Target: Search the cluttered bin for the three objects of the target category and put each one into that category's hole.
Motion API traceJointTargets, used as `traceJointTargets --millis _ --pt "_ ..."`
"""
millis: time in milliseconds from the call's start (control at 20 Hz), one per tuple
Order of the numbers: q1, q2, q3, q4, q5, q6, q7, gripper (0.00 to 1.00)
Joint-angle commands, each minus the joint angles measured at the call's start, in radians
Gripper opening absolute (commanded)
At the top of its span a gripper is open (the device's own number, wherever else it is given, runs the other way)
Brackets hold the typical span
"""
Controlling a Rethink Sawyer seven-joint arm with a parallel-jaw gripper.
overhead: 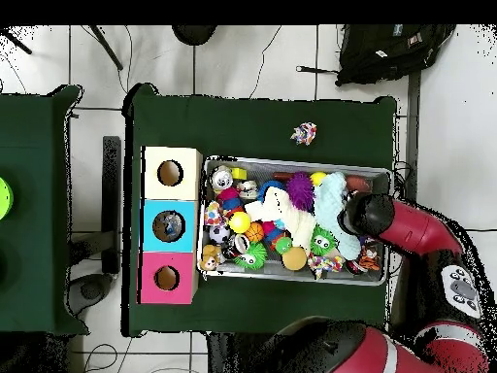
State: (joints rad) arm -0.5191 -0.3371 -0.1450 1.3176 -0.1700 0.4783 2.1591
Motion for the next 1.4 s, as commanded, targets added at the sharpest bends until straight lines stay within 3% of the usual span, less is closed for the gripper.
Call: traceJointTargets --millis 50,1100,1150,1400 --pt "0.002 -0.044 0.037 0.061 0.028 0.123 0.050 0.00" --pt "-0.004 -0.103 0.071 0.071 0.039 0.178 0.042 0.00" --pt "-0.007 -0.103 0.075 0.075 0.042 0.175 0.045 1.00" --pt "-0.029 -0.106 0.098 0.097 0.059 0.155 0.044 1.00"
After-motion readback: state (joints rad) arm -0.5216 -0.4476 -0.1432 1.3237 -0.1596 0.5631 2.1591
